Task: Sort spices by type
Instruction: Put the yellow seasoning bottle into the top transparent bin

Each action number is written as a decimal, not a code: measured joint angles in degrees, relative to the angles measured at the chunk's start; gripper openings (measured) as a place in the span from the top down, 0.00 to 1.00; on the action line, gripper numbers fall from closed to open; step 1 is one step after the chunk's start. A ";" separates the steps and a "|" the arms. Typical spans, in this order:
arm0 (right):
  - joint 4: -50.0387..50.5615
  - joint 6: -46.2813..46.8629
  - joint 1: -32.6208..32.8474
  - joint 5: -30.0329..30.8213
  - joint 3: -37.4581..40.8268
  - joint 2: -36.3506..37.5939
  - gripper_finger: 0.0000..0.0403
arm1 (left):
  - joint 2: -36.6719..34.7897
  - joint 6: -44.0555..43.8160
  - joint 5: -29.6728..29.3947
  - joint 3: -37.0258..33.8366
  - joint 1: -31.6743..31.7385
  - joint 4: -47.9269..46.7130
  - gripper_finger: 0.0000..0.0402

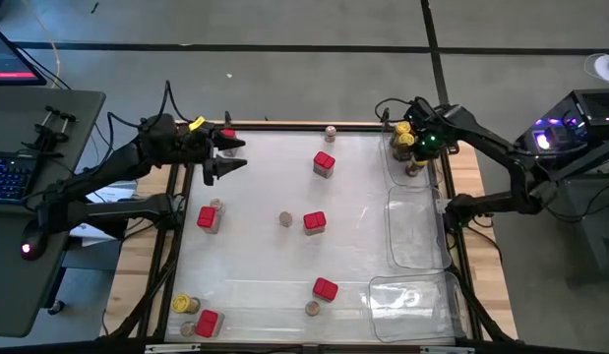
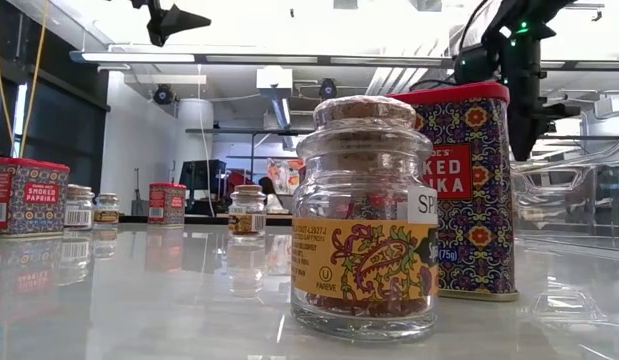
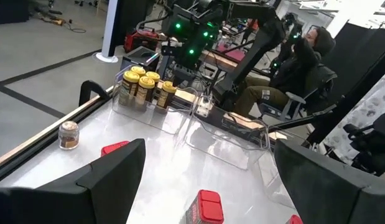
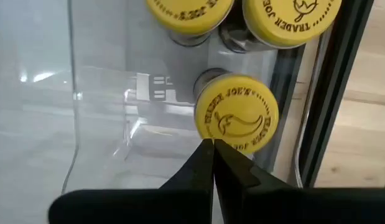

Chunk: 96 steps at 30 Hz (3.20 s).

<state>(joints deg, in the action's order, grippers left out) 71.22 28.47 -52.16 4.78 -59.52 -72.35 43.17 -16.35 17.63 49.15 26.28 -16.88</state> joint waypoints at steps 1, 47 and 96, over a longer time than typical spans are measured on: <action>-0.24 0.02 -0.02 0.08 0.16 -0.05 0.99 | 0.19 -0.05 -0.01 0.00 0.00 -0.01 0.15; -7.14 10.55 -1.86 11.29 2.87 -0.09 1.00 | 3.15 0.06 0.37 0.00 0.00 -3.06 0.15; -49.79 -4.55 15.89 -9.56 -8.86 -6.93 1.00 | 19.05 -71.59 -3.12 0.04 -84.91 -26.46 0.98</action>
<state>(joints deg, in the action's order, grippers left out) 21.43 23.92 -36.27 -4.78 -68.38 -79.29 62.22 -87.94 14.51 49.19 -58.63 -43.35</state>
